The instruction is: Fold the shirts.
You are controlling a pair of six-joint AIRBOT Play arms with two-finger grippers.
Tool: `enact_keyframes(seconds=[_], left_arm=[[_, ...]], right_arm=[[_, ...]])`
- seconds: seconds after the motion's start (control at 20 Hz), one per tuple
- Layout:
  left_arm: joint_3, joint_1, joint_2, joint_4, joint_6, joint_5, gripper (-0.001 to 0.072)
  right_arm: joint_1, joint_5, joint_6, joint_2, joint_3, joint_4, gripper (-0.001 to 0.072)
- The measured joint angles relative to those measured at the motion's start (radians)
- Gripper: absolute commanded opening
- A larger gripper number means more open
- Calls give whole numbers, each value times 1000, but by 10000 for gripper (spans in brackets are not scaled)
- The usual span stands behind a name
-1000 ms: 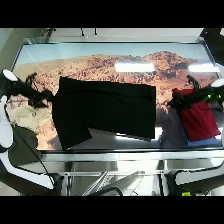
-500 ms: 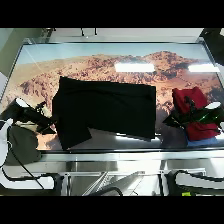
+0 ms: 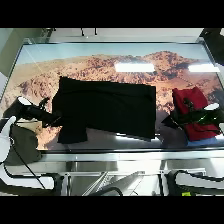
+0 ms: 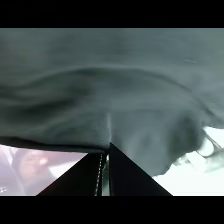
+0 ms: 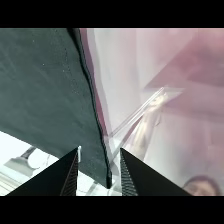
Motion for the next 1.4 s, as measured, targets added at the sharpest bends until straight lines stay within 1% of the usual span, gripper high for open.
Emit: enact_keyframes(seconds=[0.25, 0.45, 0.5, 0.55, 0.6, 0.65, 0.85, 0.95, 1.05, 1.15, 1.25, 1.4], left_arm=[[31, -2, -2, -5, 14, -96, 17], [37, -2, -2, -5, 21, -119, 17], [37, -2, -2, -8, 21, -122, 17], [37, -2, -2, -7, 21, -126, 16], [37, -2, -2, -7, 22, -126, 16], [38, -2, -2, -7, 26, -135, 16], [19, -2, 24, -7, 29, -180, 16], [-24, -2, 77, -7, 29, -189, 16], [-85, -2, 144, -7, 24, -199, 16], [-156, -1, 216, -3, 8, -220, 16], [-226, -1, 287, 5, -6, -244, 16], [-284, -1, 381, 11, -13, -252, 16]], right_arm=[[35, -27, 29, -17, -69, 0, 300], [108, -53, 39, -47, -121, 31, 297], [134, -62, 40, -60, -127, 41, 286], [159, -67, 34, -72, -132, 58, 165], [184, -78, 19, -84, -135, 68, 28], [202, -85, 7, -93, -136, 75, 16], [212, -90, -26, -89, -106, 74, 16], [172, -81, -24, -63, -85, 21, 16], [111, -34, -12, -33, -74, -33, 16], [45, 30, -1, -4, -68, -59, 16], [-14, 64, 10, 19, -65, -74, 16], [-60, 91, 1, 41, -62, -42, 16]])
